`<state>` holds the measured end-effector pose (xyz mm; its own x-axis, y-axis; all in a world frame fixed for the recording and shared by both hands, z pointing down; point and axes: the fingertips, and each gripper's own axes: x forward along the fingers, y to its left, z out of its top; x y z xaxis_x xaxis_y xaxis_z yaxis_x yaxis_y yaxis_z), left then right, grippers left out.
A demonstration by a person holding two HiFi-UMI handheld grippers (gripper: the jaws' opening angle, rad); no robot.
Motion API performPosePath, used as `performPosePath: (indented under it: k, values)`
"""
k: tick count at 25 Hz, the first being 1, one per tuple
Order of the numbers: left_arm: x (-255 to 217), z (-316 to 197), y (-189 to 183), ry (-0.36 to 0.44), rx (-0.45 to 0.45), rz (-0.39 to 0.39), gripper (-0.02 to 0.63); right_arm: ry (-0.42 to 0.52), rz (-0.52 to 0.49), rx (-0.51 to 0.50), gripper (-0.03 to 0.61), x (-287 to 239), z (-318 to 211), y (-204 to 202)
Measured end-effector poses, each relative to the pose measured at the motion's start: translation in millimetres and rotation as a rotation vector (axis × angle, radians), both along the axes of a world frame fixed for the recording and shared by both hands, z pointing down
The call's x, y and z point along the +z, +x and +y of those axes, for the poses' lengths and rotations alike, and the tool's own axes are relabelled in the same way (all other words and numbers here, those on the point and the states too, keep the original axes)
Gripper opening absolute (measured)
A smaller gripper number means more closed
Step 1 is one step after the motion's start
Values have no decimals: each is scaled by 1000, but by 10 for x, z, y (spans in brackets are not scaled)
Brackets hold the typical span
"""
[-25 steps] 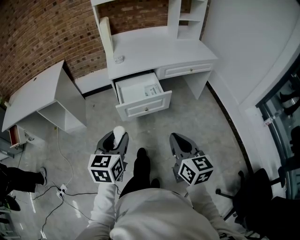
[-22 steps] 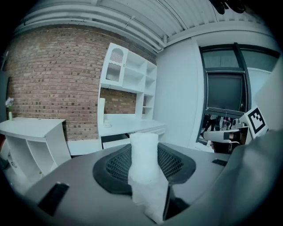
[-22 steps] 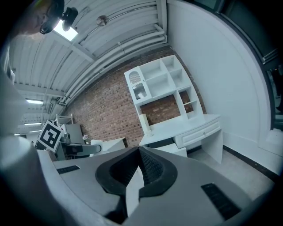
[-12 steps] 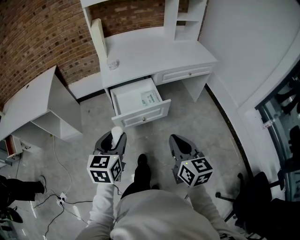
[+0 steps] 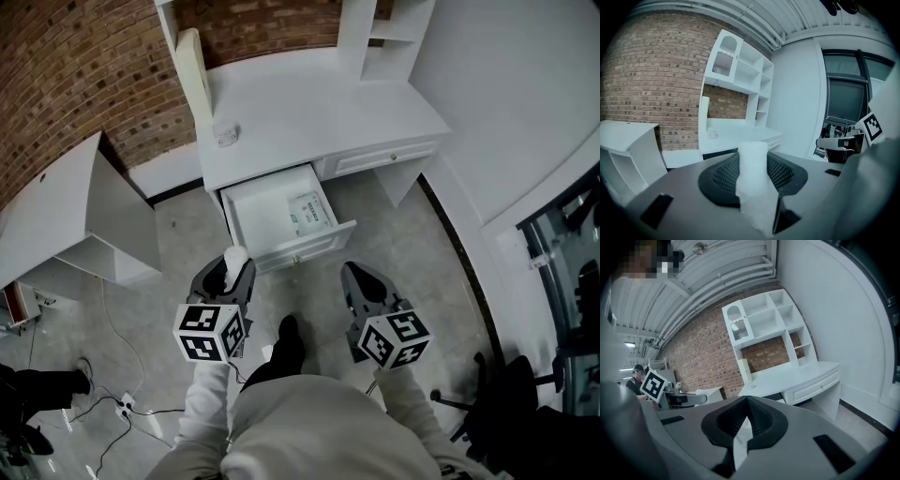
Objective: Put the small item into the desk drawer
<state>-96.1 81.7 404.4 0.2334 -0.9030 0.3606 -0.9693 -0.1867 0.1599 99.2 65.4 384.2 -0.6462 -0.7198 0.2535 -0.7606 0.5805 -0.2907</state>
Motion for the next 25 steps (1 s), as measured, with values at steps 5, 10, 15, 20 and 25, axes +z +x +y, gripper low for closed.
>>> performPosePath:
  k: [5,10,15,20,25]
  values:
    - [10,-450,-220,-1,19,11,184,4,10,11,28,-34,-440,-255]
    - [63,-824,-383,-4,38,17,184,11,18,26,28,-25,-789,-431]
    - [105,-1093,-520,-4,56,24,184,20,23,45,28,-24,-1040,-552]
    - [98,-1294,-595,0,77,33,184,18,33,66,28,-40,-1205,-624]
    - [148,-1417,-639,-8,93,49,184,17,27,70,28,-43,-1309,-709]
